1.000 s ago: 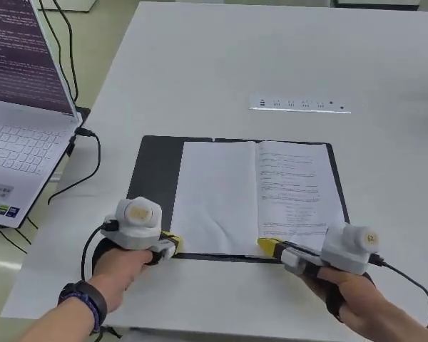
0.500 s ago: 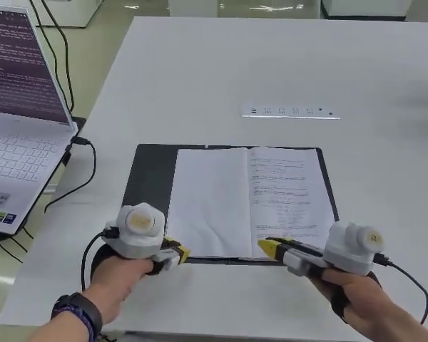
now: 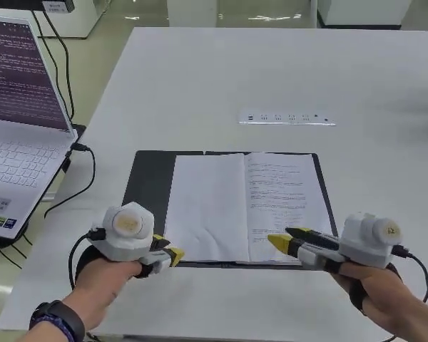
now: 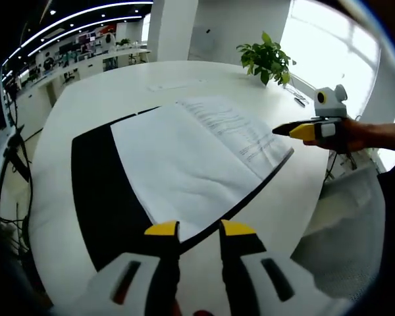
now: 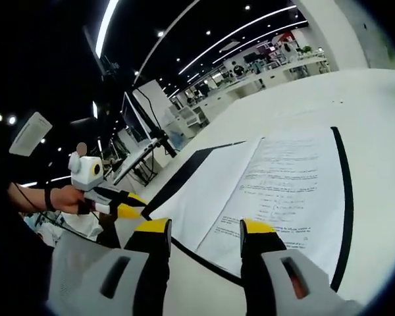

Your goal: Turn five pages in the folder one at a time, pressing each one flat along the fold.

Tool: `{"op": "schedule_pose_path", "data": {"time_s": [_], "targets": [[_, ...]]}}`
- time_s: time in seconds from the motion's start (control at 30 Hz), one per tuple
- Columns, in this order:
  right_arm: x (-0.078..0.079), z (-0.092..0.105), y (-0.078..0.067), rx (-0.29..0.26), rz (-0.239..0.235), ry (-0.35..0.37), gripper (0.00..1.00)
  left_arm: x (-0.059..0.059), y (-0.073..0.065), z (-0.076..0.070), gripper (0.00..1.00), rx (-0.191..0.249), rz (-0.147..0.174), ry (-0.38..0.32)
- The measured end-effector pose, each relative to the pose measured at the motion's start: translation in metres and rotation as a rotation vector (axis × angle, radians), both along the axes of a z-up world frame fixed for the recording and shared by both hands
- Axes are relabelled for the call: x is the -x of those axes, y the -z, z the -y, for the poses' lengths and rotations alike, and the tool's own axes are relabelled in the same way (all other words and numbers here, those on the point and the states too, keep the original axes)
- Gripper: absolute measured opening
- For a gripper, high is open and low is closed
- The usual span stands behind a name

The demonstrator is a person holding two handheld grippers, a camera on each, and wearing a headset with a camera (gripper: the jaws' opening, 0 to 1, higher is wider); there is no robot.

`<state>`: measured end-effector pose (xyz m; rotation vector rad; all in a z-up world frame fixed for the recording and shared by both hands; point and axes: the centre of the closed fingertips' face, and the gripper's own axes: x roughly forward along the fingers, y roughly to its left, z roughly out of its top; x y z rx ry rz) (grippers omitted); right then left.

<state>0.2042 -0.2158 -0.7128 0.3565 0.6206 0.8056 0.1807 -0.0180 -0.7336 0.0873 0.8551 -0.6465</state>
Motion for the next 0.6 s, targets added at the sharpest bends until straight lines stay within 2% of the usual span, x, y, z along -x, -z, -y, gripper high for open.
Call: {"op": "schedule_pose_path", "data": {"time_s": [0.17,0.47,0.6], "targets": [[0.001,0.01,-0.007,0.012,0.021,0.023,0.44,-0.001,-0.009,-0.001,0.25,-0.002,0.015,0.006],[0.008,0.029,-0.014,0.053,0.044,0.059,0.49,-0.007,-0.034,-0.008,0.29,-0.007,0.064,0.013],[0.009,0.033,-0.023,0.072,0.071,0.07,0.5,-0.007,-0.042,-0.009,0.32,-0.009,0.082,0.019]]}}
